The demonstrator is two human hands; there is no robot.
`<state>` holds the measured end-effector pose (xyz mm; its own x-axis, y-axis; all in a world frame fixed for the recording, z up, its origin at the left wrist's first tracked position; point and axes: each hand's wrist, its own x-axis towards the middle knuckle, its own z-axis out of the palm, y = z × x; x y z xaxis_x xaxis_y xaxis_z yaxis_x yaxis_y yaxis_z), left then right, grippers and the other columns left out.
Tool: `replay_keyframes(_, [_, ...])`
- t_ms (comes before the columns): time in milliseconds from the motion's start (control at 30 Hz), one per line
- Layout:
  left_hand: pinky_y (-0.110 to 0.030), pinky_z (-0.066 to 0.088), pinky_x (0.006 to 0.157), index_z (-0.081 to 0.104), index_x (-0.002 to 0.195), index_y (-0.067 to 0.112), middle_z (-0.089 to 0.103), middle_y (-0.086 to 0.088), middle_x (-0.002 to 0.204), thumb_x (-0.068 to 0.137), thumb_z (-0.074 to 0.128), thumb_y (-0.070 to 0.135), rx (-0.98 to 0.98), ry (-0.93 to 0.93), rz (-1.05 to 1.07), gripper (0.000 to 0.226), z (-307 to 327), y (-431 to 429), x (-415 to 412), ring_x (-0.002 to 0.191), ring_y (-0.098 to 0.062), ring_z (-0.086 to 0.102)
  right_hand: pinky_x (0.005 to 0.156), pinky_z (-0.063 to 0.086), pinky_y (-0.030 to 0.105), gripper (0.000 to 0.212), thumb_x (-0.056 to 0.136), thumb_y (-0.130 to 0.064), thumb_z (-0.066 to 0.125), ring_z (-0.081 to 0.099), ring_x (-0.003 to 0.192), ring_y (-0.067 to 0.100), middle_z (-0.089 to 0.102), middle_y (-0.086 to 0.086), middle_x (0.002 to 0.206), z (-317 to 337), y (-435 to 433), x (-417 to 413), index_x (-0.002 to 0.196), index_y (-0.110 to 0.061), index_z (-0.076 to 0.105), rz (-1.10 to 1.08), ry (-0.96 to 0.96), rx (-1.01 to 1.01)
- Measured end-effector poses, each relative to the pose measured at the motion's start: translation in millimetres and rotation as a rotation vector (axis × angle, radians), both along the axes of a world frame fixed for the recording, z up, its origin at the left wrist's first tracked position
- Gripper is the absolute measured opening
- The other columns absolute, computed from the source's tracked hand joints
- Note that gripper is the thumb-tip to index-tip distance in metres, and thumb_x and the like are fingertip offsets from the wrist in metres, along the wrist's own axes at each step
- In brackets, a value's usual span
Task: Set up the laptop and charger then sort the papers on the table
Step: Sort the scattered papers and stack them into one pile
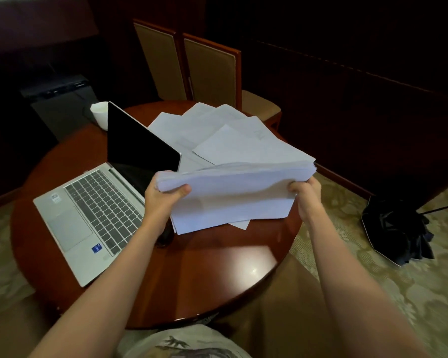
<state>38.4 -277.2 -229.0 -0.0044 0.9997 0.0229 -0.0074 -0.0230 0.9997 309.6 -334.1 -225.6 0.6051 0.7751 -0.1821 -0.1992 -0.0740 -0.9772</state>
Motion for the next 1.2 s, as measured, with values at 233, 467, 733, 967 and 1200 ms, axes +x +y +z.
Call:
replay_keyframes(233, [-0.032, 0.049, 0.084, 0.056, 0.097, 0.020, 0.062, 0.004, 0.094, 0.082, 0.067, 0.001, -0.022, -0.037, 0.072, 0.026, 9.3, -0.1, 7.1, 0.090, -0.015, 0.061, 0.058, 0.035, 0.024, 0.026, 0.046, 0.002, 0.047, 0.045, 0.068, 0.016, 0.049, 0.000, 0.070, -0.9, 15.3, -10.6, 0.066, -0.013, 0.048, -0.109, 0.045, -0.018])
replay_keyframes(467, [-0.031, 0.045, 0.087, 0.054, 0.121, 0.009, 0.060, -0.004, 0.111, 0.080, 0.070, 0.005, -0.119, 0.044, 0.028, 0.045, -7.0, -3.8, 4.1, 0.100, -0.017, 0.056, 0.056, 0.035, 0.024, 0.022, 0.065, 0.012, 0.047, 0.044, 0.068, 0.016, 0.047, 0.001, 0.070, -13.4, 11.3, -13.9, 0.072, -0.009, 0.046, -0.032, -0.011, -0.151])
replay_keyframes(733, [-0.029, 0.043, 0.084, 0.051, 0.120, 0.014, 0.060, -0.004, 0.112, 0.078, 0.071, 0.005, -0.141, -0.013, 0.051, 0.047, -0.3, -2.1, 8.0, 0.099, -0.015, 0.057, 0.057, 0.029, 0.026, 0.024, 0.042, 0.000, 0.039, 0.038, 0.063, 0.017, 0.042, 0.001, 0.065, -12.2, 23.3, -9.6, 0.062, -0.012, 0.040, -0.111, 0.010, -0.148])
replay_keyframes(967, [-0.032, 0.046, 0.091, 0.039, 0.130, 0.021, 0.052, 0.007, 0.121, 0.078, 0.068, 0.000, 0.008, -0.045, 0.016, 0.063, -5.7, 0.9, 3.7, 0.099, 0.007, 0.052, 0.054, 0.023, 0.024, 0.025, 0.040, 0.000, 0.035, 0.033, 0.062, 0.015, 0.038, 0.000, 0.066, -16.3, 24.5, -7.7, 0.062, -0.012, 0.036, -0.078, -0.006, -0.080])
replay_keyframes(1200, [-0.021, 0.049, 0.074, 0.036, 0.135, 0.010, 0.054, 0.008, 0.099, 0.081, 0.057, -0.015, -0.024, 0.005, 0.063, 0.063, -18.7, 5.7, -1.4, 0.091, -0.007, 0.055, 0.059, 0.036, 0.027, 0.024, 0.054, 0.010, 0.050, 0.047, 0.065, 0.017, 0.051, 0.001, 0.069, -15.5, 18.7, -2.9, 0.066, -0.010, 0.050, -0.021, -0.017, -0.112])
